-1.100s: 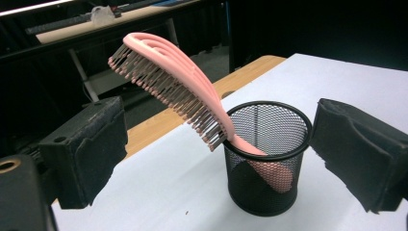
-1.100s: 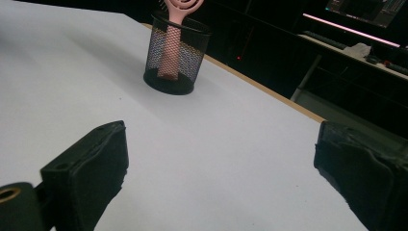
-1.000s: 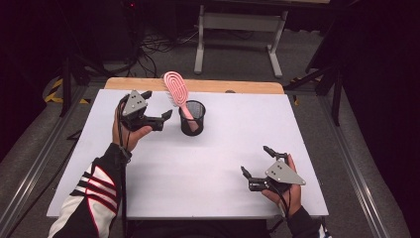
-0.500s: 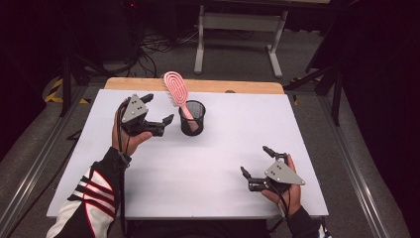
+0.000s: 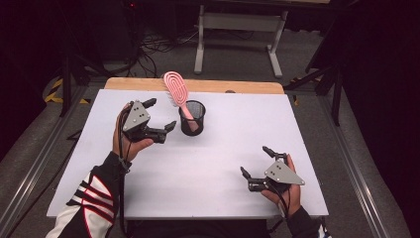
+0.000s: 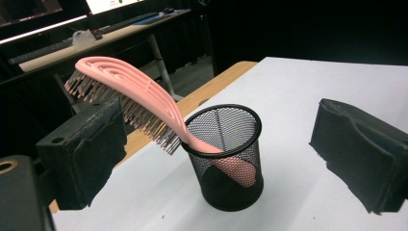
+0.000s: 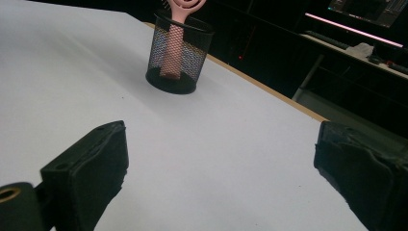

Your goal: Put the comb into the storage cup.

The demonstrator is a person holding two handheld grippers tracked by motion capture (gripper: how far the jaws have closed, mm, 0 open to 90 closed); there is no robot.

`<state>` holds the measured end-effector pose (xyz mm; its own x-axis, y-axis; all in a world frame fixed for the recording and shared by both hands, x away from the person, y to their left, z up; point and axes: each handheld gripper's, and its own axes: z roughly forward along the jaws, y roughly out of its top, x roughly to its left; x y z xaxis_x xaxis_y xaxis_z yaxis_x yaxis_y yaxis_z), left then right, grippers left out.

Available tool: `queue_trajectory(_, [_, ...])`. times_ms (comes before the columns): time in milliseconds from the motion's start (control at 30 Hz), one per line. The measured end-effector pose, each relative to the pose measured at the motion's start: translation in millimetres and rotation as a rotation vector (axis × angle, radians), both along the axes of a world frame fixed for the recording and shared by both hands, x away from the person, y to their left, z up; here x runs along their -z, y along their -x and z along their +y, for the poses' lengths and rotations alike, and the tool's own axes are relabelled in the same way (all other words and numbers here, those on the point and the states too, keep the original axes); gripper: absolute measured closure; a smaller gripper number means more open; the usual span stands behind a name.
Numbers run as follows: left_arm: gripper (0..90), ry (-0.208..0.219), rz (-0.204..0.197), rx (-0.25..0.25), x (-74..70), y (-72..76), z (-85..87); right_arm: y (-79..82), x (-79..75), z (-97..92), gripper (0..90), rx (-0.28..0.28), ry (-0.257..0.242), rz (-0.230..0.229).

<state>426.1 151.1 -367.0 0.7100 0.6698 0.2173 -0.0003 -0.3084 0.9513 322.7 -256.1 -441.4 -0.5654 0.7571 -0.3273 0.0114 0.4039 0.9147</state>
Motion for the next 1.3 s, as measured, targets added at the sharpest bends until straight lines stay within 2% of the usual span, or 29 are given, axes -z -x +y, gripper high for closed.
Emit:
queue_trajectory(133, [7.4,-0.009,-0.001,0.011,1.5,4.1,-1.5,0.2,-0.2,-0.1,5.5,-0.002,0.0,-0.001])
queue_trajectory(400, [7.2,0.008,-0.007,0.034,2.2,12.2,-1.6,0.5,0.0,0.8,5.5,-0.004,0.002,0.001])
queue_trajectory(833, [7.0,0.001,-0.006,0.063,7.3,23.2,-0.6,0.5,0.5,2.5,5.5,-0.008,0.003,0.004])
queue_trajectory(1000, [6.8,-0.005,-0.022,0.067,8.3,28.9,-1.3,0.8,0.5,3.0,5.5,-0.01,0.004,0.005])
queue_trajectory(1300, [6.6,-0.006,-0.027,0.094,11.9,38.1,-2.6,1.3,0.2,2.7,5.5,-0.013,0.007,0.002])
